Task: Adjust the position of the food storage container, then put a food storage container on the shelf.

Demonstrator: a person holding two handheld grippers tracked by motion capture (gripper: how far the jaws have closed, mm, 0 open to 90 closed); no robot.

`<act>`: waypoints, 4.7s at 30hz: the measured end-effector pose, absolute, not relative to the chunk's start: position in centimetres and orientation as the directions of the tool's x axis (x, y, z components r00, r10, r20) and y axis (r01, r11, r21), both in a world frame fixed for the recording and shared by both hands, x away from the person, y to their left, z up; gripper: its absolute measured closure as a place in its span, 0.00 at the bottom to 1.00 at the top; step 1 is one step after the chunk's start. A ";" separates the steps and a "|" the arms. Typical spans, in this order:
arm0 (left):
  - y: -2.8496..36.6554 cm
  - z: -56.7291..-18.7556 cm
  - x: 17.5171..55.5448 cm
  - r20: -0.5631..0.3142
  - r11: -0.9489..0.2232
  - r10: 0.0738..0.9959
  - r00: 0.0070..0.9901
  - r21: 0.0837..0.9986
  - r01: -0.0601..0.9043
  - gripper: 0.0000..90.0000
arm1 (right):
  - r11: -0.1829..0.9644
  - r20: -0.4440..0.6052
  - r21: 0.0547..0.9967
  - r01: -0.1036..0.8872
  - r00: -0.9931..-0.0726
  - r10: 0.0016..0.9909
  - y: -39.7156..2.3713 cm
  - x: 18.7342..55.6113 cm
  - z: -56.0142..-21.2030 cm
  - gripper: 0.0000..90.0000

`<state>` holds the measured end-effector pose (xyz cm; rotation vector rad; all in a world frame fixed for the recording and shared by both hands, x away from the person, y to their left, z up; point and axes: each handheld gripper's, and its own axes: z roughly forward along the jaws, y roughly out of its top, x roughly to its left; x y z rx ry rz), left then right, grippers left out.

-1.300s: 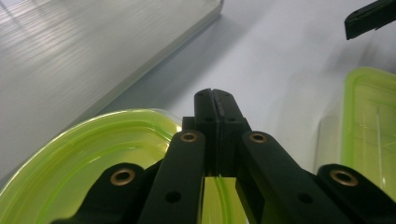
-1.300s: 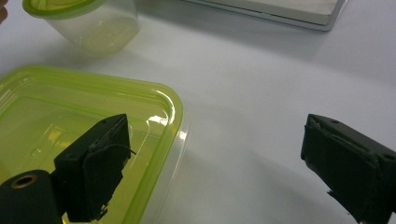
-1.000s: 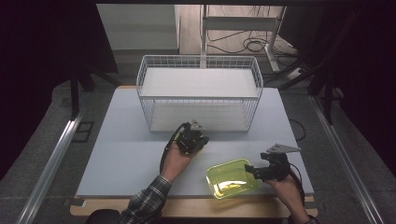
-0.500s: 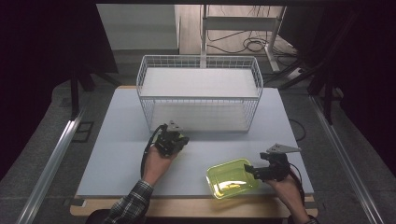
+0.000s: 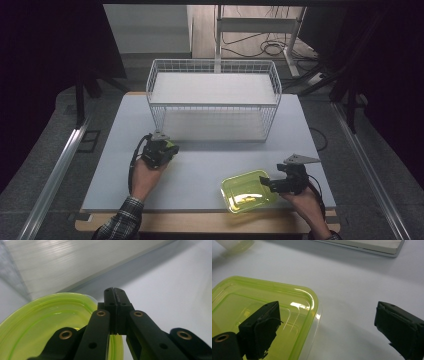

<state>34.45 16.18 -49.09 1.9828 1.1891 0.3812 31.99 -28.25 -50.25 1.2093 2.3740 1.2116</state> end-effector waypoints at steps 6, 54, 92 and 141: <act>15.5 -49.2 33.2 -0.111 -0.278 0.832 0.543 0.765 0.581 1.00 | 0.311 0.196 0.739 0.598 -0.631 0.750 -28.3 31.9 -49.9 0.21; 11.6 -51.5 26.4 -0.073 -0.398 0.746 0.662 0.748 0.531 0.34 | 0.565 0.117 0.725 0.393 -0.879 0.462 -23.7 26.7 -48.9 0.99; 13.9 -51.0 25.2 -0.074 -0.397 0.757 0.650 0.738 0.546 0.61 | 0.521 0.150 0.690 0.502 -0.804 0.576 -23.4 31.4 -48.8 0.96; 14.9 -52.0 23.6 0.070 -0.459 0.746 0.662 0.775 0.434 0.05 | 0.324 0.250 0.740 0.589 -0.689 0.680 -24.9 31.3 -48.9 0.24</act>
